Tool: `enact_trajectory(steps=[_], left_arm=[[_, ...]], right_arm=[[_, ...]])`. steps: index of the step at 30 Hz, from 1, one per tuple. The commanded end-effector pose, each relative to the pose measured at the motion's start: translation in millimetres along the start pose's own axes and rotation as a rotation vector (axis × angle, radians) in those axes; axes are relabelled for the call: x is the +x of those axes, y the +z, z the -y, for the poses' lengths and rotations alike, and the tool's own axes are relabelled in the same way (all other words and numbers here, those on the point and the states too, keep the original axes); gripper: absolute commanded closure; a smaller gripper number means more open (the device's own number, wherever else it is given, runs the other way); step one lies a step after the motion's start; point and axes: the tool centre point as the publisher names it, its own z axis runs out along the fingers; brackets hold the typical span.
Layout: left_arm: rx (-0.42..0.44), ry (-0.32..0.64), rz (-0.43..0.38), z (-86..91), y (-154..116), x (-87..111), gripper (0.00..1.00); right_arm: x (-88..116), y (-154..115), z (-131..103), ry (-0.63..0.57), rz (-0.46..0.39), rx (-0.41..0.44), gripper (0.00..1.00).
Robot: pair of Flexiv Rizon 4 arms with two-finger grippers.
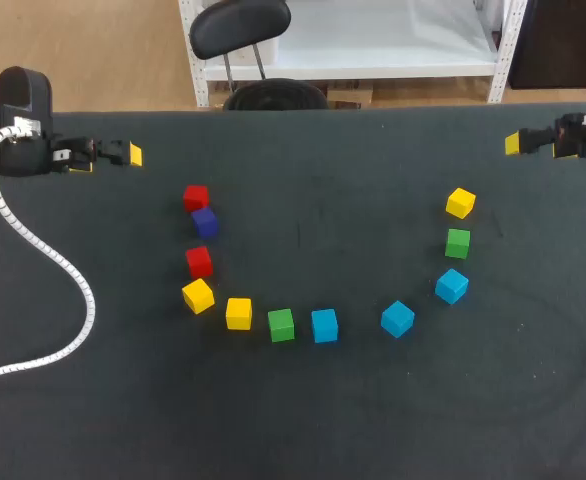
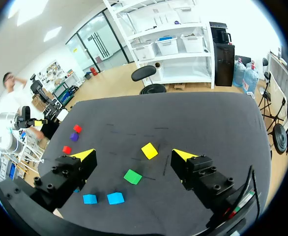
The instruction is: Place the blue cubes, place green cubes on the blue cubes, place the yellow cubes on the green cubes, then place the red cubes on the yellow cubes, and place purple cube on the red cubes.
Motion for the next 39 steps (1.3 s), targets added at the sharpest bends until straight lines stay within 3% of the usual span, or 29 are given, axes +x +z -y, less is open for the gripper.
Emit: enact_trajectory(steps=[1, 3, 4, 10, 35, 39], left_arm=[[-0.005, -0.001, -0.003, 1.1, 0, -0.4, 0.0], [-0.005, -0.001, -0.003, 1.1, 0, -0.4, 0.0], [-0.005, -0.001, -0.003, 1.1, 0, -0.4, 0.0], [-0.005, -0.001, -0.003, 1.1, 0, -0.4, 0.0], [-0.005, -0.001, -0.003, 1.1, 0, -0.4, 0.0], [-0.005, -0.001, -0.003, 1.1, 0, -0.4, 0.0]], right_arm=[[-32, -6, -5, -0.01, -0.006, -0.004, 0.0], [-96, -18, -19, -0.018, -0.017, -0.008, 0.0], [-109, -19, -23, -0.018, -0.018, -0.008, 0.0], [-97, -13, -16, 0.046, -0.057, 0.007, 0.0], [-97, -13, -16, 0.046, -0.057, 0.007, 0.0], [-90, -13, -34, -0.009, -0.075, 0.0, 0.0]])
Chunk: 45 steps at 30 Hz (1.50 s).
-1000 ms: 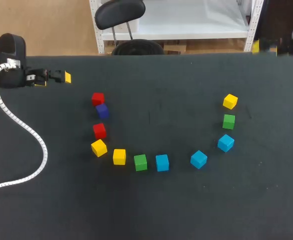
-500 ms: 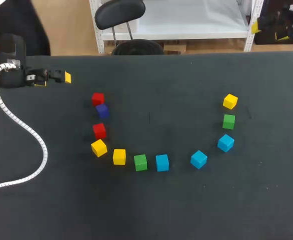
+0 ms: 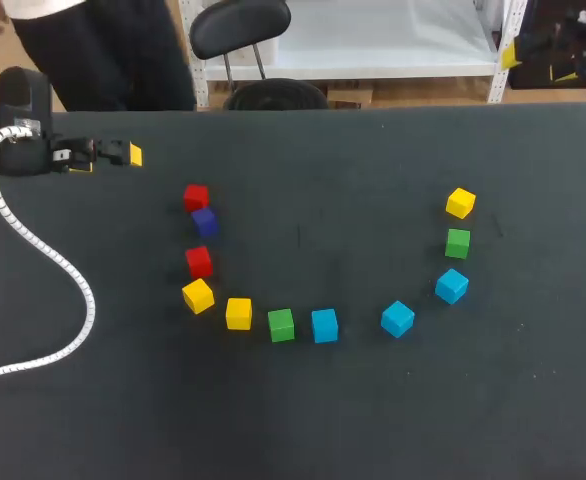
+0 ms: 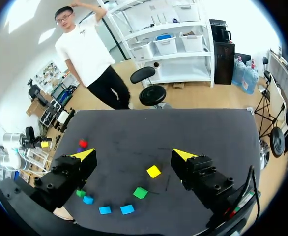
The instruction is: Place the blue cubes, place green cubes on the blue cubes, place the yellow cubes on the green cubes, then place the red cubes on the yellow cubes, and place purple cube on the red cubes.
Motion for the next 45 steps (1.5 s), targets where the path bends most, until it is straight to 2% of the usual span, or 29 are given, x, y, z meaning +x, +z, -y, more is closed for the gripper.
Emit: enact_trajectory(steps=[1, 12, 17, 28, 45], left_arm=[[-0.005, -0.001, -0.003, 1.0, 0, -0.4, 0.0], [-0.005, -0.001, -0.003, 1.0, 0, -0.4, 0.0], [-0.005, -0.001, -0.003, 1.0, 0, -0.4, 0.0], [-0.005, -0.001, -0.003, 1.0, 0, -0.4, 0.0], [-0.005, -0.001, -0.003, 1.0, 0, -0.4, 0.0]], right_arm=[[7, -1, -15, -0.037, -0.018, 0.006, 0.0], [43, -4, -47, -0.158, -0.111, 0.096, 0.0], [65, 6, -56, -0.197, -0.177, 0.143, 0.0], [112, 39, -80, -0.262, -0.341, 0.103, 0.0], [159, 74, -108, -0.307, -0.467, 0.04, 0.0]])
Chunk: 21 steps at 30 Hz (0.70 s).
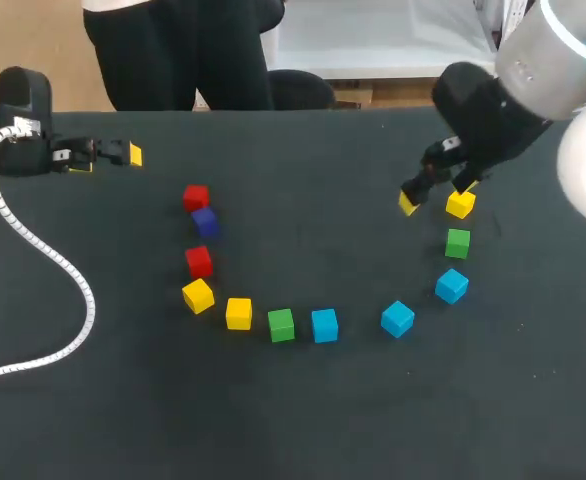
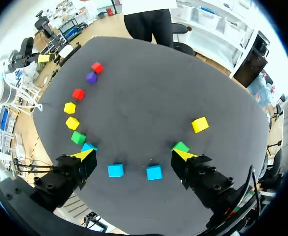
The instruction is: Place the blue cubes, place green cubes on the blue cubes, place the yellow cubes on the green cubes, then place the red cubes on the yellow cubes, and place purple cube on the red cubes.
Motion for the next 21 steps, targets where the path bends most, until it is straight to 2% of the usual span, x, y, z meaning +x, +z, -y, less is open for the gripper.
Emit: enact_trajectory(steps=[1, 21], left_arm=[[-0.005, -0.001, -0.003, 1.1, 0, -0.5, 0.0], [-0.005, -0.001, -0.003, 1.1, 0, -0.5, 0.0]], right_arm=[[-4, 12, -5, -0.011, -0.026, -0.025, 0.0], [3, 31, -28, -0.064, -0.078, -0.082, 0.0]])
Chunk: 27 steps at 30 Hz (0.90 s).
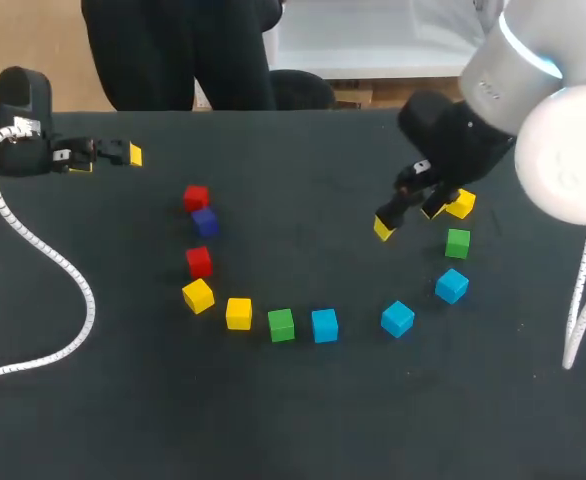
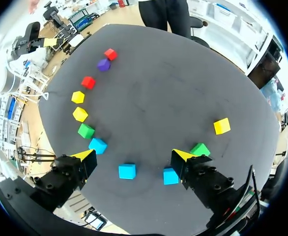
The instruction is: Place the blue cubes, place green cubes on the blue cubes, place the yellow cubes on the green cubes, then place the red cubes on the yellow cubes, and place purple cube on the red cubes.
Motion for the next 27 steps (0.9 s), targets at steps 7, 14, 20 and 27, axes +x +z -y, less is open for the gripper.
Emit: enact_trajectory(steps=[7, 14, 20, 27], left_arm=[[-0.005, -0.001, -0.003, 1.1, 0, -0.5, 0.0], [-0.005, -0.001, -0.003, 1.1, 0, -0.5, 0.0], [-0.005, -0.001, -0.003, 1.1, 0, -0.5, 0.0], [-0.006, 0.157, -0.015, 28.2, -4, 2.6, 0.0]], right_arm=[[-8, -11, 12, 0.047, 0.026, 0.013, 0.0], [-8, -11, 12, 0.047, 0.026, 0.013, 0.0], [-8, -11, 12, 0.047, 0.026, 0.013, 0.0], [-8, -11, 12, 0.047, 0.026, 0.013, 0.0]])
